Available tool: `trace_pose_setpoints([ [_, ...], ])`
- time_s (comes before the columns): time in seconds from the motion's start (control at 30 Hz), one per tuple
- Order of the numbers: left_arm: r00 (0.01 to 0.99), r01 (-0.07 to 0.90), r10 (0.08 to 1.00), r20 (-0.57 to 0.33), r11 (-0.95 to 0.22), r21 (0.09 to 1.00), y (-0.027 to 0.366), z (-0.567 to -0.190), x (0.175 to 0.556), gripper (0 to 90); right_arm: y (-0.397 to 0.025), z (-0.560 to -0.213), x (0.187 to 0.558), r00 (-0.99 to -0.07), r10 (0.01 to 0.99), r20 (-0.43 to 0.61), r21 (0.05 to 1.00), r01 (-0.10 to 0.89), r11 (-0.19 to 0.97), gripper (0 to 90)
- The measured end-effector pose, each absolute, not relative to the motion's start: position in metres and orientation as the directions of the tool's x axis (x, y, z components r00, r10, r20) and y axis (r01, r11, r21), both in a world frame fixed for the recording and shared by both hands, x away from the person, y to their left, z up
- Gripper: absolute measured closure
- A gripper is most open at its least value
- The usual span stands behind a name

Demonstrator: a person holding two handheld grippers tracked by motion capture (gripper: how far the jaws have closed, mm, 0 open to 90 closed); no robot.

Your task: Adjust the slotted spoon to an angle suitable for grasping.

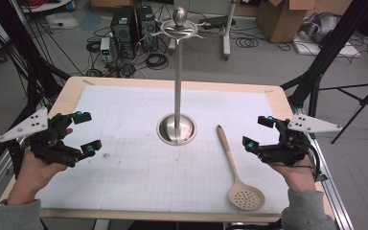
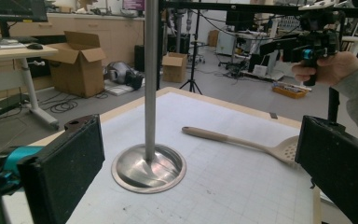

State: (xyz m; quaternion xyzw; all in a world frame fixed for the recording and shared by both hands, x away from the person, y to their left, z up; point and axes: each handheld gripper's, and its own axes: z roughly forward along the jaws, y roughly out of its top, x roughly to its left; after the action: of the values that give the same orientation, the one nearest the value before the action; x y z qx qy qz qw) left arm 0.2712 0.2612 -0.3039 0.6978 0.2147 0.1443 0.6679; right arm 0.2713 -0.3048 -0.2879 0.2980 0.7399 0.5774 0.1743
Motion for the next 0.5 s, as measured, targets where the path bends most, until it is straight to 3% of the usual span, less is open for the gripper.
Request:
trace_pose_setpoints([
  [0.2, 0.873, 0.100, 0.481, -0.081, -0.014, 0.995, 0.255, -0.302, 0.270, 1.7, -0.302, -0.297, 0.278, -0.750, 0.652, 0.110, 0.947, 0.278, 0.160, 7.7],
  [0.23, 0.872, 0.102, 0.483, -0.082, -0.014, 0.995, 0.255, -0.303, 0.270, 1.7, -0.302, -0.300, 0.280, -0.752, 0.647, 0.123, 0.943, 0.292, 0.160, 16.0],
  [0.37, 0.863, 0.120, 0.497, -0.085, -0.038, 0.992, 0.255, -0.307, 0.273, 1.7, -0.303, -0.305, 0.283, -0.763, 0.629, 0.150, 0.937, 0.314, 0.157, 20.4],
  [0.5, 0.864, 0.116, 0.497, -0.076, -0.050, 0.992, 0.254, -0.308, 0.273, 1.8, -0.303, -0.313, 0.287, -0.773, 0.609, 0.176, 0.920, 0.349, 0.176, 33.1],
])
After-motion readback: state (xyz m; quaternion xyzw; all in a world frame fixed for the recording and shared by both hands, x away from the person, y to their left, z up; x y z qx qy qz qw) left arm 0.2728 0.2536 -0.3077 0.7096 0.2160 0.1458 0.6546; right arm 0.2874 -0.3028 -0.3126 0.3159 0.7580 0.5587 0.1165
